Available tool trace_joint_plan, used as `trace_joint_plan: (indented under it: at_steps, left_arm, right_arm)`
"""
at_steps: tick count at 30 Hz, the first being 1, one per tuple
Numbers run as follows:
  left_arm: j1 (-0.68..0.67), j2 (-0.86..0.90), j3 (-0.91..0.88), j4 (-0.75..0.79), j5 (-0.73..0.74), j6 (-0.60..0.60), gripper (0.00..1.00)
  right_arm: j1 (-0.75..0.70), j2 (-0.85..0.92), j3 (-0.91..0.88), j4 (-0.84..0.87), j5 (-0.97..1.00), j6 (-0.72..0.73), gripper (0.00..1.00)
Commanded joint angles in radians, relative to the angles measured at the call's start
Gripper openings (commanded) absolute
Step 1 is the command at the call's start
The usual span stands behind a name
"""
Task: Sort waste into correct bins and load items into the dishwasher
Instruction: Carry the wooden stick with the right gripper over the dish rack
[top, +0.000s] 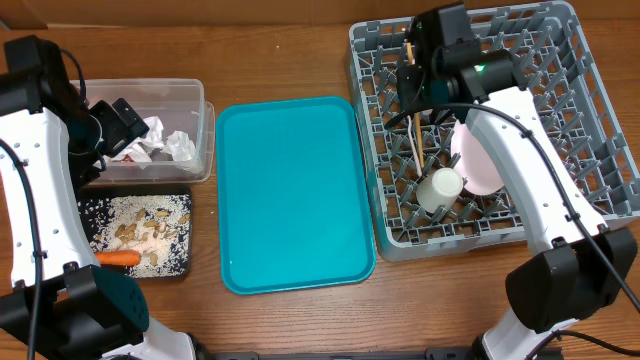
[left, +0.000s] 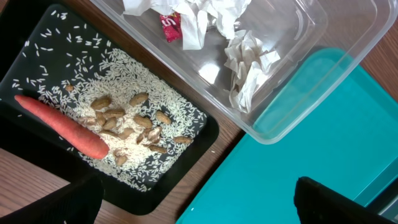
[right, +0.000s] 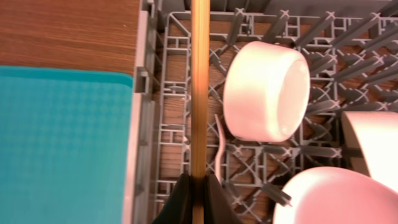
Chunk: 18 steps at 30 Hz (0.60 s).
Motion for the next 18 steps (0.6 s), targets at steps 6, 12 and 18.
trace_joint_plan:
  at_steps: [6,12,18]
  left_arm:
    - [-0.004,-0.003,-0.005,-0.002,0.01,-0.014,1.0]
    - [-0.004,-0.003,-0.005,-0.002,0.011,-0.014,1.0]
    - [-0.004,-0.003,-0.005,-0.002,0.011,-0.014,1.0]
  right_arm:
    - [-0.02,0.051,-0.012,0.048,-0.002,-0.063,0.04]
    - [-0.02,0.107,-0.013,0.046,-0.002,-0.064,0.04]
    - [-0.02,0.156,-0.013,0.061,-0.002,-0.092,0.04]
